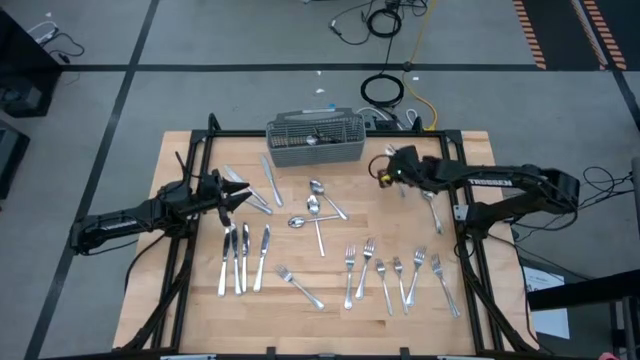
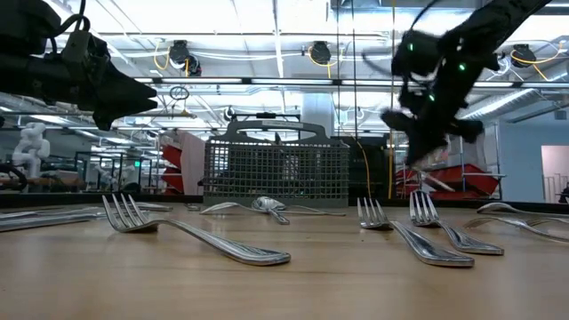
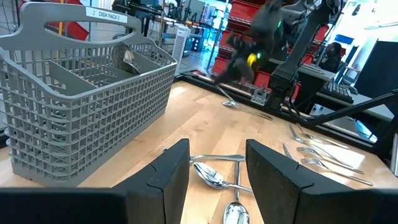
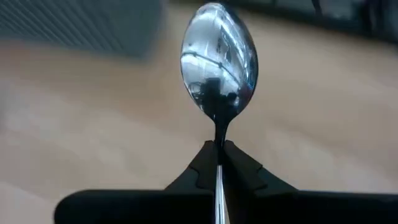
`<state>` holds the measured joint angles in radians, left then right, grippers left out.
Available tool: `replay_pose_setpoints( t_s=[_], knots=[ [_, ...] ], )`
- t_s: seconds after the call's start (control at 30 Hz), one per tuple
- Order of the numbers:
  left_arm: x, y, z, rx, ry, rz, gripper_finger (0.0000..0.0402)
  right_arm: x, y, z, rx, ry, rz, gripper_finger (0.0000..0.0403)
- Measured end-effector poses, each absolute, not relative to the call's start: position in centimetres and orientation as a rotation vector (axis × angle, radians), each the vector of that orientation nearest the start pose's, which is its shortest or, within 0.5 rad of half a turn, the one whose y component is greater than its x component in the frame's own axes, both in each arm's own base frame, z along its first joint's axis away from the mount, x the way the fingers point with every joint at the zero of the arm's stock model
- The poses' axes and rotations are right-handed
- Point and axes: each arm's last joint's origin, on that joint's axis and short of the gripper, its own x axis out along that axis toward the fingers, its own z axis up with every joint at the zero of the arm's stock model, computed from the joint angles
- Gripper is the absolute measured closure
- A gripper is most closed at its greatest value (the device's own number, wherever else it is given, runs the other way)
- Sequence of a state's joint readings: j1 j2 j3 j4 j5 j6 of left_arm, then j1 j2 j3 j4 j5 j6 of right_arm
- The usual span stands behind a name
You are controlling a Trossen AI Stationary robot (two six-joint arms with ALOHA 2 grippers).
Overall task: Sort silverware
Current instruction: Put the silver spoon into the gray utensil holder
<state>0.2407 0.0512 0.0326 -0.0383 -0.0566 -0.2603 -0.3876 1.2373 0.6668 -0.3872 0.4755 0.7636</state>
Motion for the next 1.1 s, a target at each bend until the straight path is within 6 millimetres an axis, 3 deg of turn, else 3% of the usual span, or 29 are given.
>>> replay_pose_setpoints(
  t_s=[0.27,0.4,0.57,0.83,1.1],
  knots=[
    [9.6,2.5,16.7,-0.260,0.019,0.303,0.0237,23.3,-10.1,24.5,0.353,0.180,-0.958,0.0403],
    [9.6,2.5,16.7,-0.260,0.018,0.303,0.0237,24.7,-10.7,26.0,0.222,-0.001,-0.908,0.0403],
    [9.6,2.5,16.7,-0.259,0.018,0.303,0.0237,26.4,-11.5,25.4,0.120,-0.079,-0.865,0.0403],
    [9.6,2.5,16.7,-0.258,0.017,0.304,0.0237,28.5,-14.1,22.8,0.107,-0.167,-0.803,0.0403],
    [9.6,2.5,16.7,-0.249,0.017,0.308,0.0237,32.4,-16.9,23.4,0.057,-0.160,-0.733,0.0403]
  ],
)
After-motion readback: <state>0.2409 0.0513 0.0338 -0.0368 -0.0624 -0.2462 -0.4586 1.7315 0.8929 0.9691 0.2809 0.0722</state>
